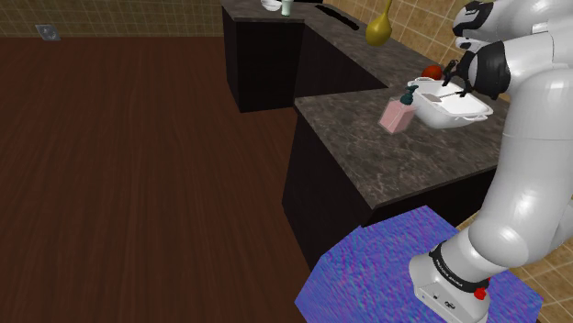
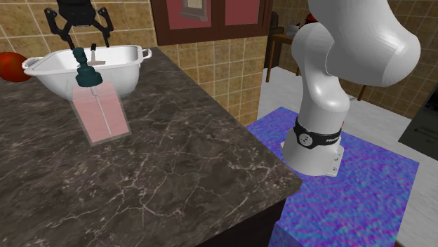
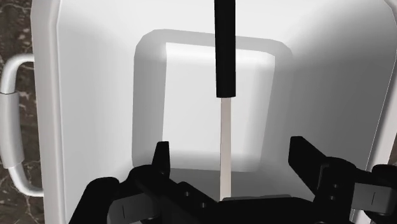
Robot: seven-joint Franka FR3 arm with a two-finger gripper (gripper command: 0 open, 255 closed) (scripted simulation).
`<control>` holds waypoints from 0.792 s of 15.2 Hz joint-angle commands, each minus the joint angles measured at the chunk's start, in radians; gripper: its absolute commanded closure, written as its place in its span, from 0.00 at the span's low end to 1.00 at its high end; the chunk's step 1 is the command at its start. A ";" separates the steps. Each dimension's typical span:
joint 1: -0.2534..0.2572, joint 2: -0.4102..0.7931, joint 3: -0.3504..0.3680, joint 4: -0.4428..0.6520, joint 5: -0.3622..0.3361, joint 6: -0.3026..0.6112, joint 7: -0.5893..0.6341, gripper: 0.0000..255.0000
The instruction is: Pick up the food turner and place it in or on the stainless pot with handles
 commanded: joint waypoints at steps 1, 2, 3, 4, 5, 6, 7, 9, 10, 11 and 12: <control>0.000 0.000 0.000 0.000 0.000 0.000 0.000 0.00; -0.002 -0.007 -0.004 0.026 -0.007 -0.029 0.005 0.00; -0.007 -0.012 -0.007 0.055 -0.012 -0.060 0.011 0.00; -0.012 -0.016 -0.010 0.086 -0.016 -0.091 0.015 0.00; -0.019 -0.017 -0.011 0.113 -0.019 -0.117 0.019 0.00; -0.019 -0.017 -0.011 0.113 -0.019 -0.117 0.019 0.00; -0.018 -0.018 -0.011 0.112 -0.019 -0.117 0.019 0.00; -0.019 -0.017 -0.011 0.113 -0.019 -0.117 0.019 0.00; -0.019 -0.017 -0.011 0.113 -0.019 -0.117 0.019 0.00; -0.019 -0.017 -0.011 0.113 -0.019 -0.117 0.019 0.00; -0.019 -0.017 -0.011 0.113 -0.019 -0.117 0.019 0.00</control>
